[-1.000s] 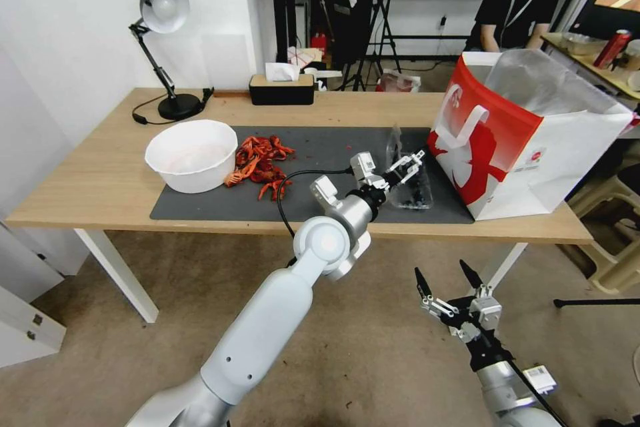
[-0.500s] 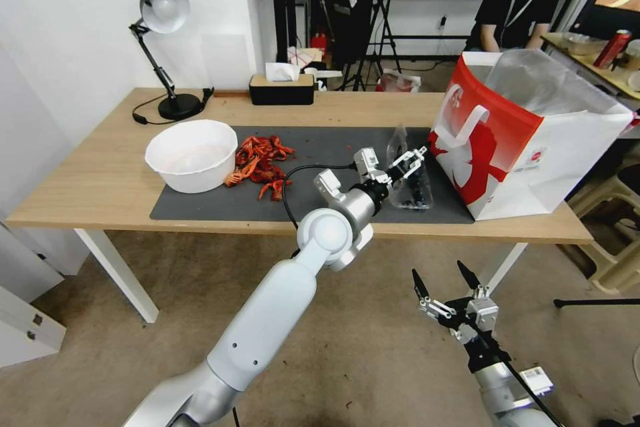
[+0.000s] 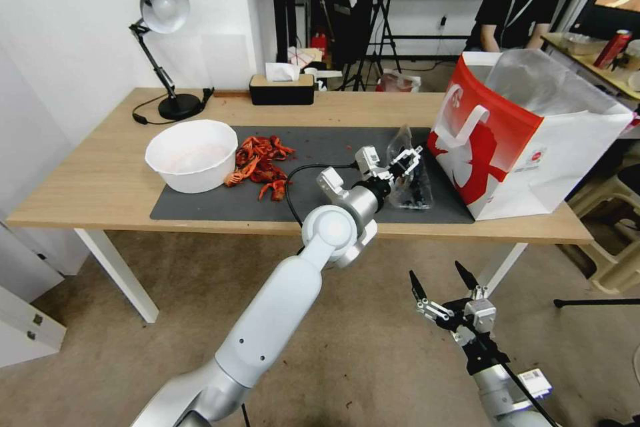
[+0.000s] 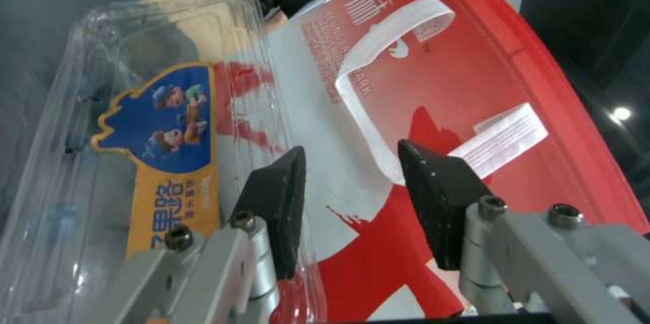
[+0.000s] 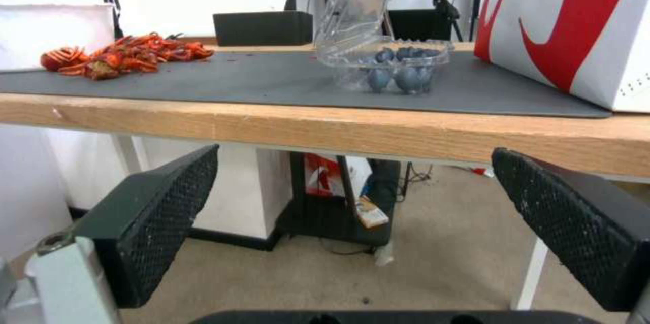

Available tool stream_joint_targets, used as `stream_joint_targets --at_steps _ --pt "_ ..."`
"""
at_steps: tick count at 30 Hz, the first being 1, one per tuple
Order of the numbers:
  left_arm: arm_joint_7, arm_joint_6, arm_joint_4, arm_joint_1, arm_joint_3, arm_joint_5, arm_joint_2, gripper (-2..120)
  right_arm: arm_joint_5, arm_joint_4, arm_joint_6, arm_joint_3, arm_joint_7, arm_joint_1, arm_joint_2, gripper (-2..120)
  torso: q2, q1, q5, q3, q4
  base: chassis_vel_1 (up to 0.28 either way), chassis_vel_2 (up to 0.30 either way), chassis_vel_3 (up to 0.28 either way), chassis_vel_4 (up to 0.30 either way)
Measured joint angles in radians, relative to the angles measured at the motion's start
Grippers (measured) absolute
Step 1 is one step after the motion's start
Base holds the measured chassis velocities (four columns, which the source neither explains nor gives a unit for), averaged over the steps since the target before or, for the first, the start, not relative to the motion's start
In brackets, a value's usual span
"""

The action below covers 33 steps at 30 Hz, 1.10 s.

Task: Close the takeout container lid, then place the container into the takeout bag.

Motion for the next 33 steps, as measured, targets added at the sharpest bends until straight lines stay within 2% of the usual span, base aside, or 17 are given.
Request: stream_joint_targets --at_steps 9,19,33 --pt "-0.01 -0.003 0.008 0.008 -0.003 0.0 -0.011 37 -0.016 0.009 0.0 0.0 0.0 -0.012 0.006 100 0.0 0.0 0.0 0.0 0.0 0.0 0.0 0.0 0.0" --pt "-0.054 -0.003 0.022 0.013 -0.003 0.0 -0.026 39 -0.029 0.018 -0.002 -0.003 -0.001 -0.021 0.01 100 0.0 0.0 0.0 0.0 0.0 0.0 0.0 0.0 0.0" --pt "-0.065 -0.018 0.06 0.02 -0.015 0.005 -0.028 27 -0.046 0.019 -0.007 -0.014 -0.002 -0.017 0.015 100 0.0 0.0 0.0 0.0 0.0 0.0 0.0 0.0 0.0"
